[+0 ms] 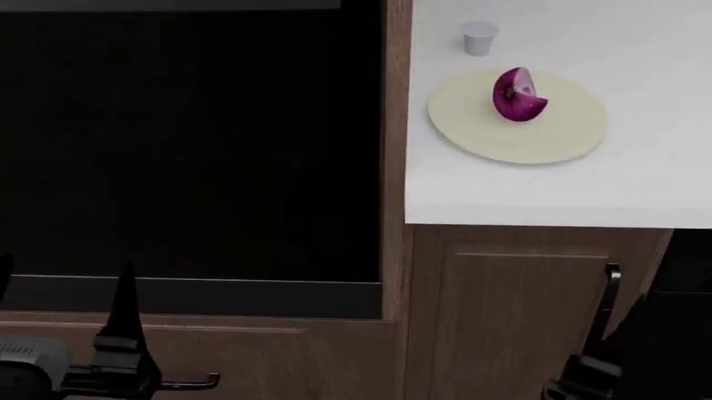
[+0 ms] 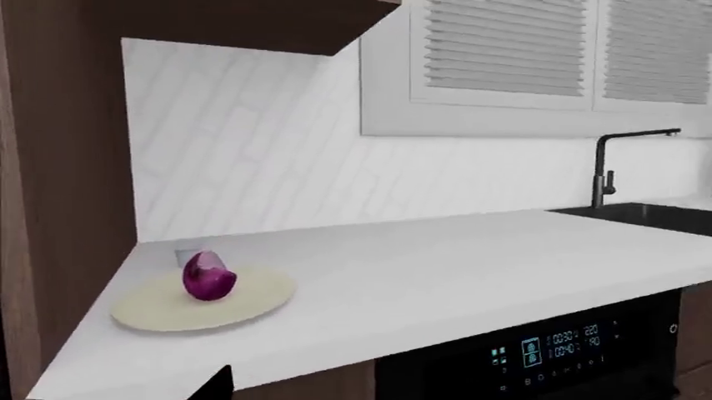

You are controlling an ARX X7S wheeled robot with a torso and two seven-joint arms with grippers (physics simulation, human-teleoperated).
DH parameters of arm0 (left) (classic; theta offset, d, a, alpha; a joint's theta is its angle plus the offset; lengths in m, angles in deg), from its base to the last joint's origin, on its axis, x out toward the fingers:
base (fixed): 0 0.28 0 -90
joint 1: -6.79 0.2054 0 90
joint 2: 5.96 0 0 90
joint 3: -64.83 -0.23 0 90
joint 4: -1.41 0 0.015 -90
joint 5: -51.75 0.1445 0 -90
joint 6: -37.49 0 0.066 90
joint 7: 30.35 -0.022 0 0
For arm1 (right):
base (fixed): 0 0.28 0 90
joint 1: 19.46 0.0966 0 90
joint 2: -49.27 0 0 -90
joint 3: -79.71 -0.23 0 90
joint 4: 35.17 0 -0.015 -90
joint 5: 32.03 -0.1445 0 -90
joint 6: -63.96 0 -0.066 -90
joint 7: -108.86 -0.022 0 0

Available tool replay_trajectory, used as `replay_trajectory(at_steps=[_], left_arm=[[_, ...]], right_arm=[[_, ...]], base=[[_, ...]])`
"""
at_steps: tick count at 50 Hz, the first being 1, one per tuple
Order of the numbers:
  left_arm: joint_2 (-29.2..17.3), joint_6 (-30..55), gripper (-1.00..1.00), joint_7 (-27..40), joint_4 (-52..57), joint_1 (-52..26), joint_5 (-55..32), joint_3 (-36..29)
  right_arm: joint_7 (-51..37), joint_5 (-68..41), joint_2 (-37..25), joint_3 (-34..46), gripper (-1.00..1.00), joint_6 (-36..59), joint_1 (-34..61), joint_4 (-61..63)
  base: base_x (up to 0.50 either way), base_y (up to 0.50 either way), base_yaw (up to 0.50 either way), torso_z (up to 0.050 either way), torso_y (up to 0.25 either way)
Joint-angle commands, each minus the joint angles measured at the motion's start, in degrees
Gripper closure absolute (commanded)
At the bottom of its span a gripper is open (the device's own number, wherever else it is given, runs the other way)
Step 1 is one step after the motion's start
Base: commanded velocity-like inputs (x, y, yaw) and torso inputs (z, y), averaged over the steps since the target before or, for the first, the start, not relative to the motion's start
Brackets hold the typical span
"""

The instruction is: Pick the onion from the counter and place it in the microwave.

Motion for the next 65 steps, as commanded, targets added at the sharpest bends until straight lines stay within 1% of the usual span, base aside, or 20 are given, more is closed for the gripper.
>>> replay_trajectory(at_steps=[1,2,4,7,10,11,14,15,17,19,25,38,40,43,47,56,65], left_arm=[[-0.17,4.42,-1.00,-0.24,2.91,-4.20,-0.10,1.58],[-0.37,4.34,-1.00,-0.16,3.14,-4.34,0.28,1.22],[-0.39,4.63,-1.00,-0.09,3.54,-4.47,0.07,1.18],[-0.65,4.78,-1.00,0.00,4.55,-4.88,0.18,0.84],[-0.80,4.60,-1.00,0.04,4.91,-4.74,0.10,0.68],[-0.81,4.45,-1.00,0.08,5.00,-4.57,0.14,0.55],[-0.66,4.37,-1.00,0.16,5.40,-4.04,-0.09,0.14],[-0.70,4.43,-1.00,0.22,5.52,-4.09,-0.02,-0.01],[-0.66,4.53,-1.00,0.29,5.99,-4.60,-0.07,-0.30],[-0.75,4.98,-1.00,0.35,6.32,-5.19,-0.09,-0.52],[-0.69,7.99,-1.00,0.84,8.85,-7.72,-0.96,-0.53],[-1.30,13.44,-1.00,1.33,12.42,-13.67,-2.37,-0.67],[-1.34,14.33,-1.00,1.35,12.40,-14.95,-2.61,-0.70],[-1.50,14.72,-1.00,1.47,11.96,-16.43,-2.50,-0.88],[-1.58,14.80,-1.00,1.52,11.89,-16.68,-2.69,-1.04],[-1.86,14.30,-1.00,1.65,11.73,-16.41,-2.89,-1.49],[-2.07,14.26,-1.00,1.84,11.97,-16.34,-3.36,-1.58]], right_arm=[[-4.46,-2.71,-1.47,-16.04,-1.00,7.10,-0.41,9.94],[-5.01,-3.36,-1.42,-18.19,-1.00,7.30,-0.79,11.00],[-5.48,-3.86,-1.54,-19.84,-1.00,7.80,-1.11,12.04],[-7.13,-5.45,-1.49,-26.68,-1.00,8.52,-2.36,15.11],[-6.44,-5.92,-1.60,-30.62,-1.00,6.69,-4.55,15.54],[-6.52,-5.11,-1.89,-30.87,-1.00,6.44,-5.11,15.65],[-6.80,-6.90,-1.63,-36.82,-1.00,6.15,-6.75,17.19],[-6.80,-6.90,-1.63,-36.82,-1.00,6.15,-6.75,17.19],[-6.85,-9.21,-1.45,-43.20,-1.00,5.54,-7.92,18.90],[-7.07,-10.23,-1.10,-46.73,-1.00,4.69,-8.44,20.03],[-6.60,-13.54,-0.19,-53.57,-1.00,3.10,-10.38,23.46],[-8.05,-22.00,-1.71,-64.74,-1.00,3.68,-13.96,29.93],[-9.74,-23.72,-2.76,-65.74,-1.00,3.12,-15.29,30.37],[-15.06,-26.46,-5.16,-65.76,-1.00,0.28,-20.26,30.43],[-18.65,-26.62,-6.49,-64.50,-1.00,-2.38,-23.69,30.23],[-20.64,-26.55,-7.78,-61.92,-1.00,-3.30,-25.60,29.87],[-21.76,-27.52,-8.33,-61.42,-1.00,-4.54,-26.57,29.60]], base=[[0.00,0.00,0.00,0.000,0.000],[0.00,0.00,0.00,0.000,0.000],[0.00,0.00,0.00,0.000,0.000],[0.00,0.00,0.00,0.000,0.000],[0.00,0.00,0.00,0.000,0.000],[0.00,0.00,0.00,0.000,0.000],[0.00,0.00,0.00,0.000,0.000],[0.00,0.00,0.00,0.000,0.000],[0.00,0.00,0.00,0.000,0.000],[0.00,0.00,0.00,0.000,0.000],[0.00,0.00,0.00,0.000,0.000],[0.00,0.00,0.00,0.000,0.000],[0.00,0.00,0.00,0.000,0.000],[0.00,0.00,0.00,0.000,0.000],[0.00,0.00,0.00,0.000,0.000],[0.00,0.00,0.00,0.000,0.000],[0.48,0.00,0.00,0.000,0.000]])
